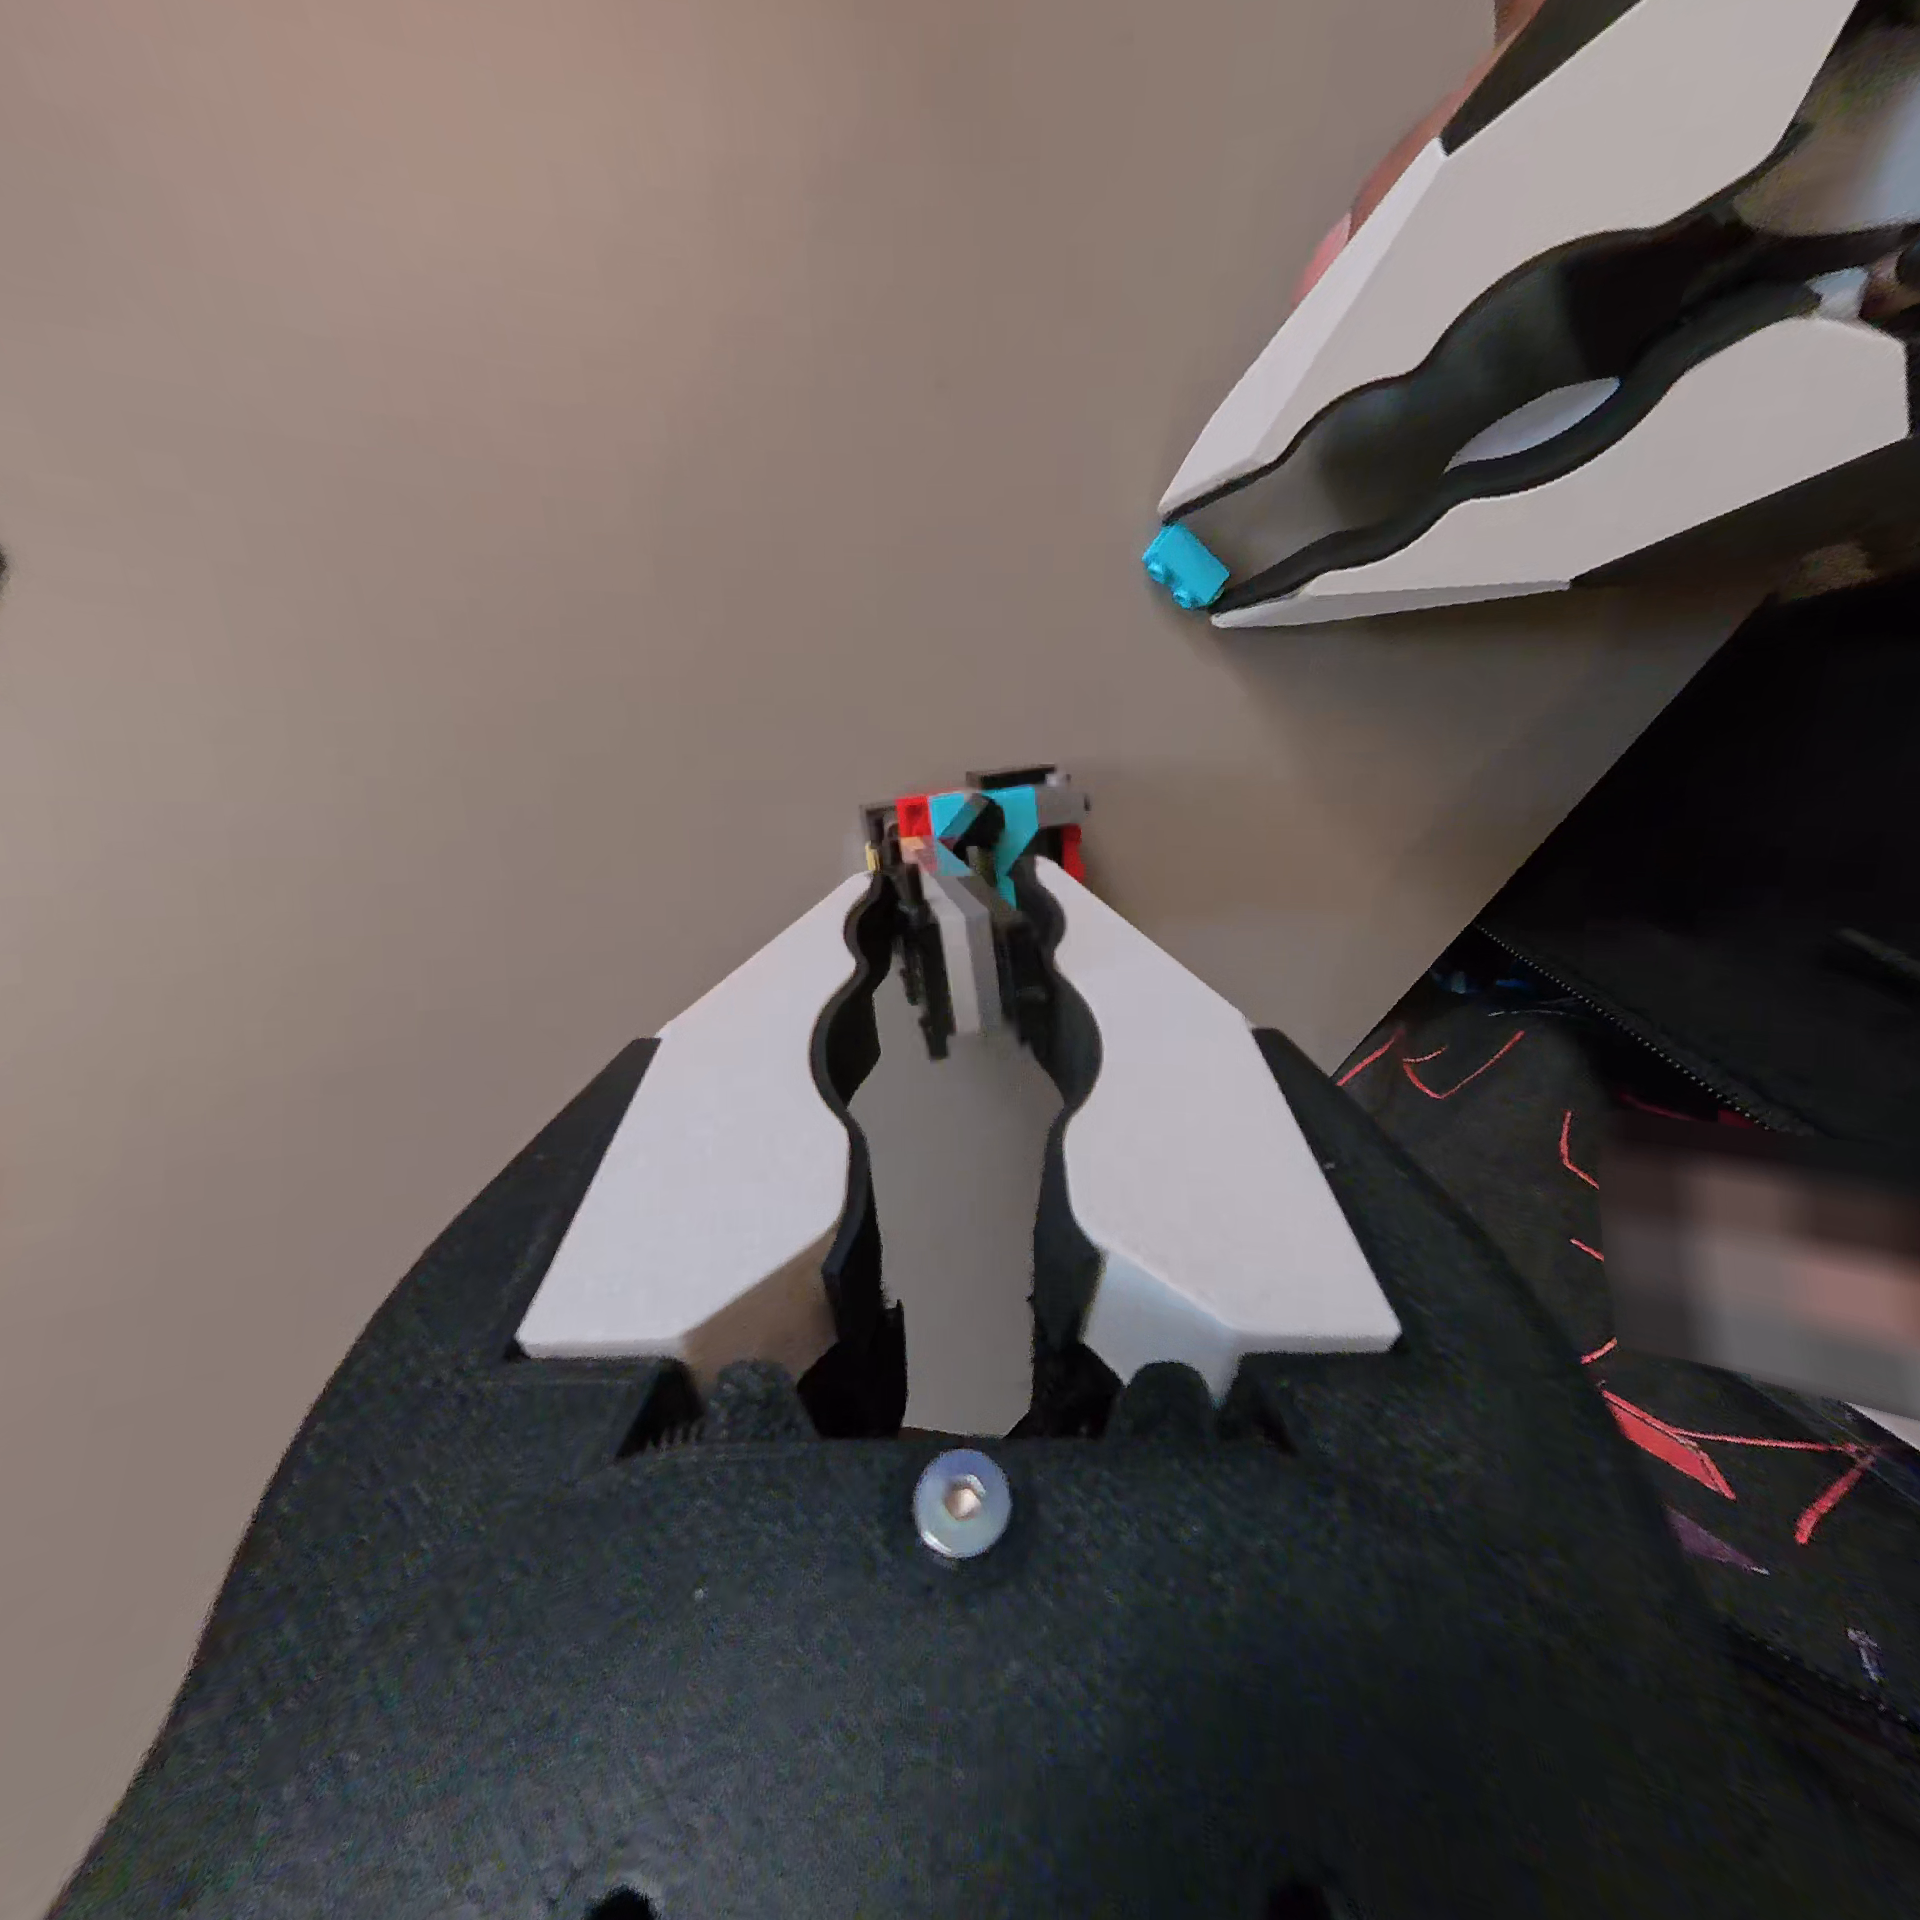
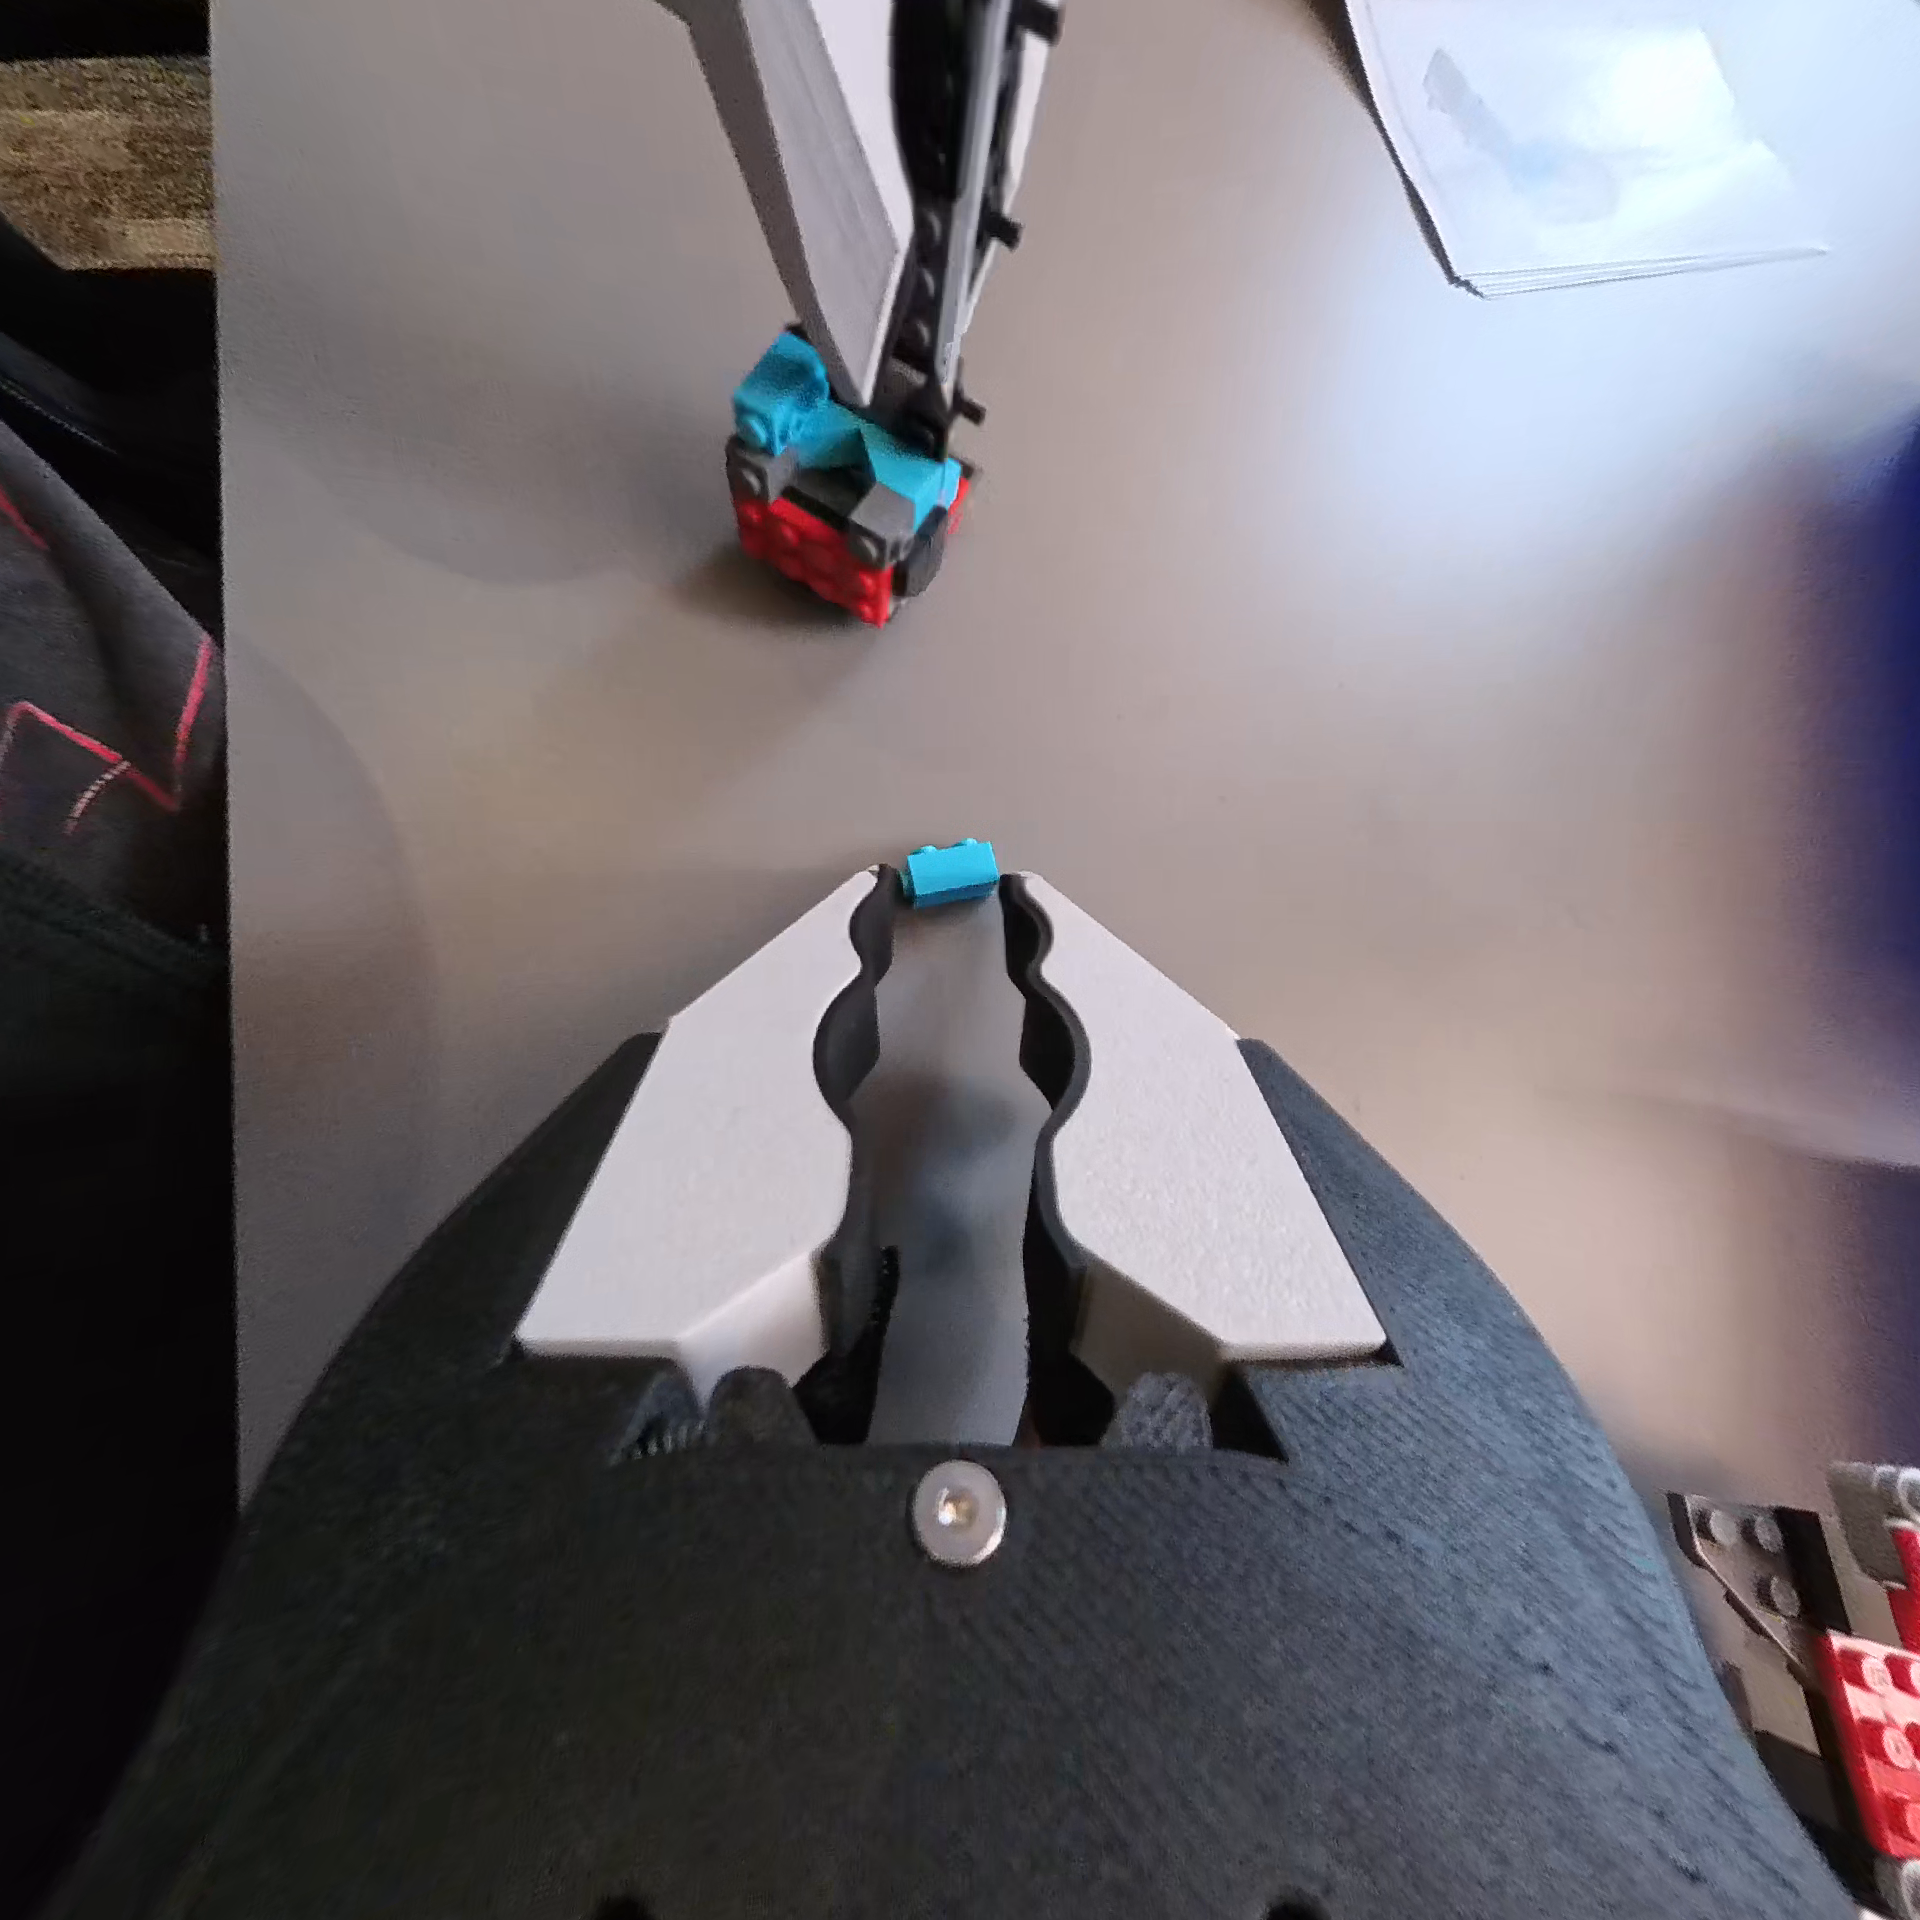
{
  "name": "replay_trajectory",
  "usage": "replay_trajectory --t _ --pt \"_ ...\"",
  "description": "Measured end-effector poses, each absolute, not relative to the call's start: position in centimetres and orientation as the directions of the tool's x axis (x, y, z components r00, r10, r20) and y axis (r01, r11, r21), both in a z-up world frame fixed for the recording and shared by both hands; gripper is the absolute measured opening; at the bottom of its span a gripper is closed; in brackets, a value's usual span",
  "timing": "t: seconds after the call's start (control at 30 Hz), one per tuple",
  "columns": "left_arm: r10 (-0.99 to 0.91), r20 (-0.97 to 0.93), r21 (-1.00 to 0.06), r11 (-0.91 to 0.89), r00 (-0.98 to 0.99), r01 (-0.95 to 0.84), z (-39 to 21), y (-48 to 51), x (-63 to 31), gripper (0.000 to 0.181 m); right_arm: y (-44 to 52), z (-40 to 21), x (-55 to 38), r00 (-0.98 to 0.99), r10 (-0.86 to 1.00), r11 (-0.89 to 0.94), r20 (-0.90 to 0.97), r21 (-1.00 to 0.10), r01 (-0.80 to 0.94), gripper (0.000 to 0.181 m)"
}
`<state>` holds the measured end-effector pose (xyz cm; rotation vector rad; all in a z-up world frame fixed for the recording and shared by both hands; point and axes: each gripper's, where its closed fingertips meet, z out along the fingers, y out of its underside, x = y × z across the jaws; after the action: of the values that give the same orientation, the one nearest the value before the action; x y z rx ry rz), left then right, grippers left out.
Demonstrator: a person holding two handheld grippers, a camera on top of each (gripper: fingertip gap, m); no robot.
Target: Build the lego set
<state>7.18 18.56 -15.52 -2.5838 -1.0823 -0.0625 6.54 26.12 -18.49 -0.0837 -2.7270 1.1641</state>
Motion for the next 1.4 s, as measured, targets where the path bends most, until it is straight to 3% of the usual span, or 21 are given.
replay_trajectory --t 0.4,0.7,1.4 --pt "0.672 0.172 -0.334 -0.648 0.720 0.684 -15.2 19.1 7.2 0.019 25.5 -18.2 6.8 -0.984 0.075 0.678 0.162 -0.732 -0.069 0.020" --pt "0.640 0.190 -0.336 -0.670 0.745 0.662 -15.2 20.0 7.5 0.019 23.3 -14.7 8.6 -0.990 -0.062 0.525 0.123 -0.840 -0.137 0.020" --pt "0.587 0.202 -0.337 -0.710 0.784 0.618 -15.1 20.7 8.3 0.019 22.1 -14.8 9.2 -0.978 -0.144 0.553 0.153 -0.807 -0.207 0.020"
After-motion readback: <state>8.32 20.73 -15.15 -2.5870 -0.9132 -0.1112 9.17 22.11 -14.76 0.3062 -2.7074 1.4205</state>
